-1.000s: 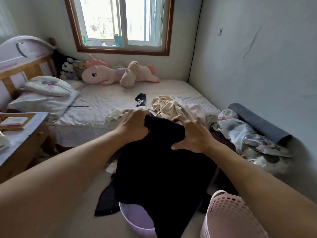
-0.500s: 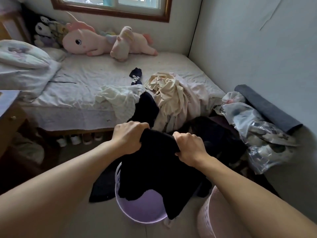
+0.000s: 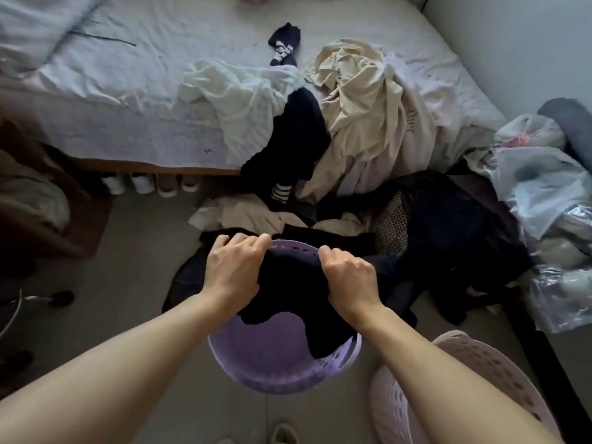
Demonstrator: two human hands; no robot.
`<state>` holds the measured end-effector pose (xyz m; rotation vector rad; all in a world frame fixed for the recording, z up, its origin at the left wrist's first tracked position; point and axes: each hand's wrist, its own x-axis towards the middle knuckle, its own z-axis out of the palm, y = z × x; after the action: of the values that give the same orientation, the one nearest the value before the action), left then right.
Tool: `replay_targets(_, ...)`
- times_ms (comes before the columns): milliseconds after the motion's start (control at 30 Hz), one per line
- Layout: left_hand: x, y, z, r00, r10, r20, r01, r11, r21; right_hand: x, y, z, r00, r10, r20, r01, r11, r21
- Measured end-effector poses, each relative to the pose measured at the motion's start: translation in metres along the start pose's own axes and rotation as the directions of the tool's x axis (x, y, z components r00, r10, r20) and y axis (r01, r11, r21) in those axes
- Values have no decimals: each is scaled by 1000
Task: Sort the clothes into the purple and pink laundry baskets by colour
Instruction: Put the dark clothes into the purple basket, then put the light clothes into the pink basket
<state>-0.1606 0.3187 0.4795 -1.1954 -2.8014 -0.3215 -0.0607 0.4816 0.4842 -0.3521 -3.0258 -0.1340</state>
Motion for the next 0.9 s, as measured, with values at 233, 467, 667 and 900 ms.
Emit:
replay_targets(233,-14,-13,92,974,-145,177,143,989,23,5,4,102,978,-72,196,53,993,104)
replay_targets(467,-6,-24,141,872,-326,366,344,939,17,28,9,165,913,-111,392,10,968,252)
replay_targets(667,-9,-33,176,711,-377,593,437,898,47,39,-5,194,860,-4,511,-132,964,231)
replay_targets(900,-21,-7,171,660,-291,693,387,922,18,0,-37,188,776,-29,630,-217,926,310)
